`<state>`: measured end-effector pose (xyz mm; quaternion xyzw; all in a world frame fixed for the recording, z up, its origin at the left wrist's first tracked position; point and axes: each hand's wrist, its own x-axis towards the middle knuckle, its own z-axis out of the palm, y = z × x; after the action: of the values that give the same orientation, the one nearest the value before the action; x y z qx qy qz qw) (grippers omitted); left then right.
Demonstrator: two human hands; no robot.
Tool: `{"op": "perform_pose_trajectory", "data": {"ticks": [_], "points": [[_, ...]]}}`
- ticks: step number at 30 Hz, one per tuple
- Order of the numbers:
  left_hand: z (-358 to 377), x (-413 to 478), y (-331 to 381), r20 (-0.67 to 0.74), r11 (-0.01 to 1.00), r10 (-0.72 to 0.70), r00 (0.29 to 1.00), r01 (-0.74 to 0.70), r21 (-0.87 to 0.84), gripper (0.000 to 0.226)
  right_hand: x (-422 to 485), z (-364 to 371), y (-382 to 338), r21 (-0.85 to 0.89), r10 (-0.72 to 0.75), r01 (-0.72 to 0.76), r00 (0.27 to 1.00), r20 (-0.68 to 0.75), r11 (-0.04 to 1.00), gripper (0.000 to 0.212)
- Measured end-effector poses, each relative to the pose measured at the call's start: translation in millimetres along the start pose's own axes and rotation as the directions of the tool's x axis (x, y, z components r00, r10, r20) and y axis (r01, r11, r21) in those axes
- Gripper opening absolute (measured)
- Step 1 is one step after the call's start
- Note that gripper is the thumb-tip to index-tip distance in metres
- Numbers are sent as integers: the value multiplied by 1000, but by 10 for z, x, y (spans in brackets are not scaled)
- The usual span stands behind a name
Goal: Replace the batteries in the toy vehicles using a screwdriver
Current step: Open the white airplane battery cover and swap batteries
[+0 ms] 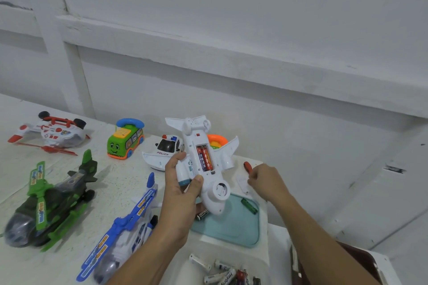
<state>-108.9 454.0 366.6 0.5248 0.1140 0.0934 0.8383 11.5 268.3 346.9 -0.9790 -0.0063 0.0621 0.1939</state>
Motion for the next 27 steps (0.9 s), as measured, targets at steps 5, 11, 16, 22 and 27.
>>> {"op": "perform_pose_trajectory", "data": {"ticks": [5, 11, 16, 22, 27], "points": [[24, -4, -31, 8, 1000, 4, 1000, -4, 23, 48, 73, 293, -51, -189, -20, 25, 999, 27, 982, 15], [20, -20, -41, 9, 1000, -3, 1000, 3, 27, 51, 86, 440, -51, -128, -21, 20, 1000, -8, 992, 27], [11, -26, -37, 20, 1000, -5, 1000, 4, 26, 51, 122, 320, 13, 376, 148, -123, 988, -37, 919, 25], [27, -41, -42, 32, 1000, -16, 999, 15, 18, 51, -152, -186, -88, 786, 246, -38, 958, -147, 617, 25], [72, -52, -57, 60, 1000, -14, 998, 13, 16, 49, -504, -471, -388, 807, 72, 144, 972, -224, 572, 24]]}}
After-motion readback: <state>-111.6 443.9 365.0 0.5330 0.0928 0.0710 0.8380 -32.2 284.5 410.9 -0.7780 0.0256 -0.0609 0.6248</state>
